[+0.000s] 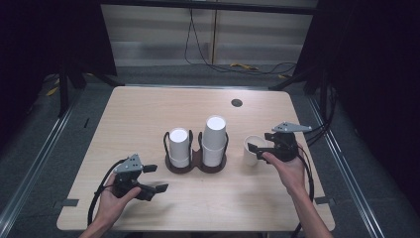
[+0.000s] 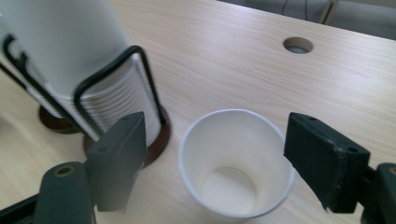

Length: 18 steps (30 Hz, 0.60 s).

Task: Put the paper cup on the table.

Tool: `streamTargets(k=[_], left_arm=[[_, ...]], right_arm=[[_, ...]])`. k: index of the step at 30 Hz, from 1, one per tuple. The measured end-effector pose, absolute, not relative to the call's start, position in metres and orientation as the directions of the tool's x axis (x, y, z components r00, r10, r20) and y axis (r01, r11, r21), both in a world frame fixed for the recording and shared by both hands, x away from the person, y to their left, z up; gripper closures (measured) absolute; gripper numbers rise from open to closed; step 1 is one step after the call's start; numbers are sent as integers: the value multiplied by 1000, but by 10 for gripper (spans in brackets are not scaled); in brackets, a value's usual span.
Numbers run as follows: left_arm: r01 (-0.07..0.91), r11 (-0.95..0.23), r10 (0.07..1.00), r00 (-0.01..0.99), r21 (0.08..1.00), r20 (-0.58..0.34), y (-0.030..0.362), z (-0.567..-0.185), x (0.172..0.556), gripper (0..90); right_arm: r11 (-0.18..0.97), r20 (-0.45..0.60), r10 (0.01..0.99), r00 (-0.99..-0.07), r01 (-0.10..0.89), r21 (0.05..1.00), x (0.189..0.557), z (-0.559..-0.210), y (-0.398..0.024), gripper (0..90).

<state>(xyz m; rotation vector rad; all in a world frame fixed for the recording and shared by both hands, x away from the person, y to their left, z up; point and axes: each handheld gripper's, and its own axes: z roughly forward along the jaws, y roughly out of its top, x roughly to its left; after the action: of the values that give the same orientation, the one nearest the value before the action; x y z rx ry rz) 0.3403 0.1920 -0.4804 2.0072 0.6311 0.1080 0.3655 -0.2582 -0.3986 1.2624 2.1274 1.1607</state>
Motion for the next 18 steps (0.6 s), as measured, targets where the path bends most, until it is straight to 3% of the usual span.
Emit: streamTargets(k=[18], left_arm=[[377,-356,473,862,855,-183,192,-479,338,158]], right_arm=[[260,86,777,-623,443,858,321,-411,-220,251]])
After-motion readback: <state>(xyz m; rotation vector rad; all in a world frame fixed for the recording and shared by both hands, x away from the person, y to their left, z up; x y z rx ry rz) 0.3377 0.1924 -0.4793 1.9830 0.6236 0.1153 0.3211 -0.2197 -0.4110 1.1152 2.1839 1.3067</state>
